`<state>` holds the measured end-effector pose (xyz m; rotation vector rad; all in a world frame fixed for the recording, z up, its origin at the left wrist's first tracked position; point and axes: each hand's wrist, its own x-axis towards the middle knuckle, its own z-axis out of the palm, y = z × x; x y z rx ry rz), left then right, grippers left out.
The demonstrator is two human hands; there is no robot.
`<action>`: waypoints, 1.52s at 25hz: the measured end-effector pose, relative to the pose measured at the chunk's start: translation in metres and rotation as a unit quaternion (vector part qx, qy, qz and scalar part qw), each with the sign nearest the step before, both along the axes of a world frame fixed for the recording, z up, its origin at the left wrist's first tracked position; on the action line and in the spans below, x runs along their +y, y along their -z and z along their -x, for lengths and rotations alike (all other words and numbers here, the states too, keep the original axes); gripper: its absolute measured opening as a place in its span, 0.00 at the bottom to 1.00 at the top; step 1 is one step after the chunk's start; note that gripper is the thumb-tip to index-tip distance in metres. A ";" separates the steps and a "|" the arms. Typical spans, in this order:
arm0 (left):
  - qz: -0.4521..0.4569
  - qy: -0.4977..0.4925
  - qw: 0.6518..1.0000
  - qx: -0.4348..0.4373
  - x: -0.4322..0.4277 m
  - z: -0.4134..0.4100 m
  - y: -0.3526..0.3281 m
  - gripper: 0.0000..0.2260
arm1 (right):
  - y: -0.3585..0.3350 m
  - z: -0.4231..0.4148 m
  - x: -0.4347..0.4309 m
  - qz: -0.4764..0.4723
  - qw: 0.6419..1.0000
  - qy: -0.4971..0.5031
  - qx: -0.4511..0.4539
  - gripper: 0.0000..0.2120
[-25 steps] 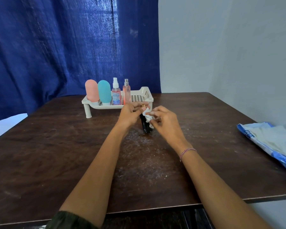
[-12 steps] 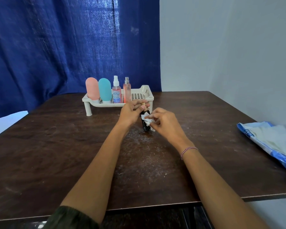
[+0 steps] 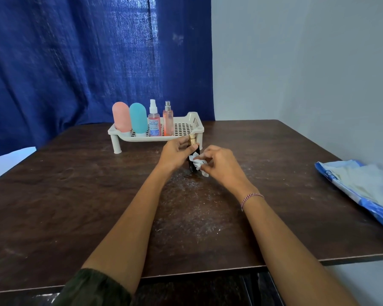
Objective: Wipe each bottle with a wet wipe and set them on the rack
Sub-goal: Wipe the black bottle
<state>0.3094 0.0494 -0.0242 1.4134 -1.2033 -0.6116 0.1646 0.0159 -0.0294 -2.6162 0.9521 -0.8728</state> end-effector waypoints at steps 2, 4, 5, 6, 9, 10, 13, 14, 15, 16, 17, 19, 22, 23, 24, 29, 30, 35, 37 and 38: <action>0.004 -0.005 1.000 0.002 0.000 0.000 0.001 0.19 | -0.001 0.002 -0.001 -0.014 1.000 0.009 0.024 0.15; 0.002 -0.010 1.000 0.009 0.000 0.000 0.001 0.19 | -0.003 0.003 -0.002 -0.020 0.999 0.025 0.031 0.15; 0.000 -0.011 1.000 0.011 0.000 0.000 0.001 0.18 | -0.004 0.003 -0.002 -0.017 0.999 0.034 0.028 0.15; 0.000 -0.011 1.000 0.010 0.000 -0.001 0.001 0.18 | -0.004 0.003 -0.001 -0.010 0.999 0.039 0.022 0.14; -0.001 -0.008 1.000 0.010 -0.001 0.000 0.001 0.18 | -0.002 -0.001 0.002 0.011 1.000 0.016 0.002 0.14; -0.002 -0.010 1.000 0.007 -0.001 0.000 0.001 0.18 | -0.001 -0.002 0.003 0.013 1.000 0.005 0.008 0.15; -0.004 -0.022 1.000 0.008 -0.001 0.000 0.002 0.18 | 0.002 -0.003 0.001 0.005 0.999 -0.011 0.046 0.15; -0.008 -0.027 1.000 0.015 0.000 0.000 0.002 0.19 | 0.002 -0.003 -0.001 0.001 0.998 -0.011 0.054 0.15; -0.012 -0.032 0.999 0.019 0.001 0.001 0.002 0.19 | 0.003 -0.002 -0.002 -0.002 0.998 -0.009 0.057 0.15; -0.015 -0.037 0.999 0.022 0.002 0.001 0.002 0.19 | 0.003 -0.001 -0.003 -0.003 0.998 -0.005 0.055 0.15; -0.015 -0.040 0.999 0.023 0.002 0.001 0.002 0.19 | 0.004 -0.001 -0.004 -0.003 0.999 0.002 0.047 0.15; -0.015 -0.046 0.998 0.035 0.002 0.002 0.002 0.19 | 0.003 -0.001 -0.003 0.006 1.000 0.014 0.023 0.15; -0.020 -0.056 0.997 0.054 0.002 0.002 0.001 0.18 | 0.003 -0.004 0.002 0.024 1.000 0.004 -0.002 0.15; -0.017 -0.064 0.997 0.048 0.001 0.002 0.001 0.18 | 0.004 -0.005 0.003 0.029 1.000 -0.005 0.002 0.15; -0.013 -0.072 0.996 0.043 0.002 0.001 0.000 0.17 | 0.004 -0.006 0.005 0.032 0.999 -0.013 0.008 0.15; -0.003 -0.056 0.988 0.146 0.002 -0.005 -0.001 0.18 | 0.003 -0.006 0.002 0.019 1.000 -0.017 -0.005 0.14; -0.003 -0.050 0.985 0.168 0.002 -0.005 0.000 0.18 | 0.003 -0.005 0.001 0.016 1.000 -0.016 -0.008 0.14; 0.000 -0.036 0.973 0.228 0.001 -0.006 -0.001 0.16 | -0.001 -0.004 0.003 0.027 0.998 -0.020 -0.057 0.13; -0.010 -0.039 0.968 0.248 0.000 -0.008 -0.002 0.16 | -0.001 -0.006 0.007 0.028 0.997 -0.038 -0.063 0.13; -0.016 -0.038 0.967 0.251 0.000 -0.009 -0.002 0.15 | -0.001 -0.007 0.008 0.025 0.997 -0.046 -0.058 0.13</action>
